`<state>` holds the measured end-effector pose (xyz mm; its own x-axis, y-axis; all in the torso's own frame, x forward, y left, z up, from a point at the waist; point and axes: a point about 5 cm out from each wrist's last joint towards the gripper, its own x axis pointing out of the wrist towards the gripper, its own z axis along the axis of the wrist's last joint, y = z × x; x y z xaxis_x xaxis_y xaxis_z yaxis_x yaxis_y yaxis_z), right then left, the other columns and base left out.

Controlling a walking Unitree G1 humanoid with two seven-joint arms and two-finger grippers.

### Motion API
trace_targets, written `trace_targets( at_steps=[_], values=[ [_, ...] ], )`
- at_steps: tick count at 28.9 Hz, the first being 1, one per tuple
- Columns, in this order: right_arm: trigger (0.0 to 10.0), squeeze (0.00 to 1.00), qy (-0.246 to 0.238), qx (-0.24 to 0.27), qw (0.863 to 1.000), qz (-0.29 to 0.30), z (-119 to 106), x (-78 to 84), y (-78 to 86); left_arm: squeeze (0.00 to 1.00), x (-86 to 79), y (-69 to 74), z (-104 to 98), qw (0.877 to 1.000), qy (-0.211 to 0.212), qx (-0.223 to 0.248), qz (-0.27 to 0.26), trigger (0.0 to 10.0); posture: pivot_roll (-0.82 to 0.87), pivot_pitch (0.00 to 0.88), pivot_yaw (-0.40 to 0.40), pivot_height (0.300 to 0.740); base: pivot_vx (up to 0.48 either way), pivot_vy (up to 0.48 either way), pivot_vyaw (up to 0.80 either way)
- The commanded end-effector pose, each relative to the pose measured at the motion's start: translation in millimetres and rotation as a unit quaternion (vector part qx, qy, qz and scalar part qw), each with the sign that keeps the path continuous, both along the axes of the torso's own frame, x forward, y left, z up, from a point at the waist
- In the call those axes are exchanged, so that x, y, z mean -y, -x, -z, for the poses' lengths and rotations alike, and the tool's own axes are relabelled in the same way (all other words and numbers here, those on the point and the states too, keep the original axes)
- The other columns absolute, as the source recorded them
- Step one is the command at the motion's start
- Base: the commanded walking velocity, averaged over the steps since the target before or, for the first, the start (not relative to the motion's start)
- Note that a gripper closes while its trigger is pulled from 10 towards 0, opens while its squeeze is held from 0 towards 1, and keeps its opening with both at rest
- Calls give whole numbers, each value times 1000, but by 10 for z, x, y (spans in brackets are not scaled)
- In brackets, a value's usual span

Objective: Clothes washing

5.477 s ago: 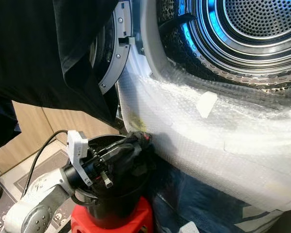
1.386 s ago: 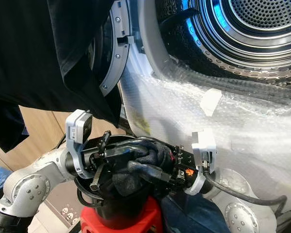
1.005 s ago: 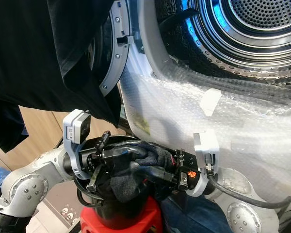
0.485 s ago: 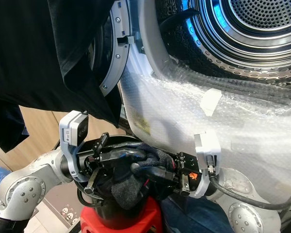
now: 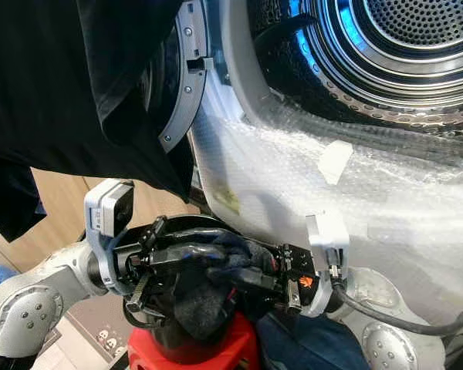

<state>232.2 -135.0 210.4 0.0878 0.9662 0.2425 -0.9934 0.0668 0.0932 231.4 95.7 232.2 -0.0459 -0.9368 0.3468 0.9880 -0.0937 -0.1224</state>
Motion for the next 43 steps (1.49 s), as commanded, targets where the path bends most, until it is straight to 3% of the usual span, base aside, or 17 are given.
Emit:
trace_targets(
  at_steps=[1,2,3,16,34,43],
  values=[
    [8314,0,-8,30,999,-25,-103,-71,50,0,-26,-24,14,999,-19,11,-28,10000,-50,0,62,740,0,0,0],
    [8314,0,-8,30,999,-25,-103,-71,50,0,-26,-24,14,999,-19,11,-28,10000,-50,0,62,740,0,0,0],
    [10000,0,-8,30,999,-26,-103,-71,50,0,-23,-22,23,999,-25,14,-31,10000,-49,0,63,740,0,0,0],
    [10000,0,-6,33,999,-24,-96,-56,38,0,-60,1,10,999,-26,24,-33,10000,-54,0,64,740,0,0,0],
    [10000,0,-10,28,999,-21,-61,-39,-29,0,-176,165,-110,997,-21,46,-60,10000,-28,0,55,740,0,0,0],
    [10000,0,-11,27,999,-23,-46,-58,-54,0,-177,146,-89,997,-22,39,-70,10000,-27,0,53,740,0,0,0]
  ],
)
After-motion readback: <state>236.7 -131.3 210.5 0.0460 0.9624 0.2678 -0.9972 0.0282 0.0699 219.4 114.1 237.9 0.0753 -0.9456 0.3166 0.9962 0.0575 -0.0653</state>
